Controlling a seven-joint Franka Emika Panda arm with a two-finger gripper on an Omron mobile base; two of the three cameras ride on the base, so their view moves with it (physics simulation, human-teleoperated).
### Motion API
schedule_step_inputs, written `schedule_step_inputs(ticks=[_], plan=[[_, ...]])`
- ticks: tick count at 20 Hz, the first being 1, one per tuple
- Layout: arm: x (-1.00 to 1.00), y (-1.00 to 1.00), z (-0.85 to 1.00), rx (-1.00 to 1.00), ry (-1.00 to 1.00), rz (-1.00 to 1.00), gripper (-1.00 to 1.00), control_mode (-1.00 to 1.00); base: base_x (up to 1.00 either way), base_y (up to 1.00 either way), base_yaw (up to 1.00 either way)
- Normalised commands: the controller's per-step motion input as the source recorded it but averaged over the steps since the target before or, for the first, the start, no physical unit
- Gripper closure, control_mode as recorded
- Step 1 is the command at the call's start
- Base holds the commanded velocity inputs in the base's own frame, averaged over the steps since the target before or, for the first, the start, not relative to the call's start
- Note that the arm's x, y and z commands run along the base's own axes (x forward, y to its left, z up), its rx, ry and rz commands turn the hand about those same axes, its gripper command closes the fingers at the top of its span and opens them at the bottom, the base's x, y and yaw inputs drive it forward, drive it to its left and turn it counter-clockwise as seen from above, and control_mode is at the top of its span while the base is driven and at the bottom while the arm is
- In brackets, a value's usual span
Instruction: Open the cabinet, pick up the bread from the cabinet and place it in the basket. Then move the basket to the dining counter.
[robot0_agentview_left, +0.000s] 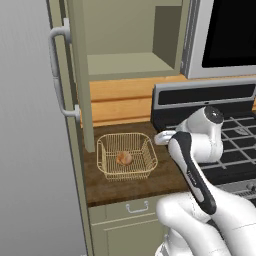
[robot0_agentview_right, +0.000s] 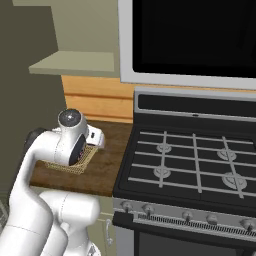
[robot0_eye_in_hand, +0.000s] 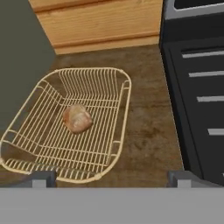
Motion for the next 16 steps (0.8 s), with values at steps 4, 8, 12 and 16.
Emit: schedule_step_inputs(ticks=[4, 8, 12, 16], plan=[[-0.19, -0.31, 0.25, 0.1, 0.32, -0.04, -1.0, -1.0, 0.0, 0.0, 0.0], [-0.13, -0.32, 0.11, 0.13, 0.19, -0.01, -1.0, -1.0, 0.0, 0.0, 0.0], [0.0, -0.1, -0.02, 0.1, 0.02, 0.0, -1.0, -1.0, 0.0, 0.0, 0.0], [0.0, 0.01, -0.13, 0.09, 0.0, 0.0, -1.0, -1.0, 0.0, 0.0, 0.0]])
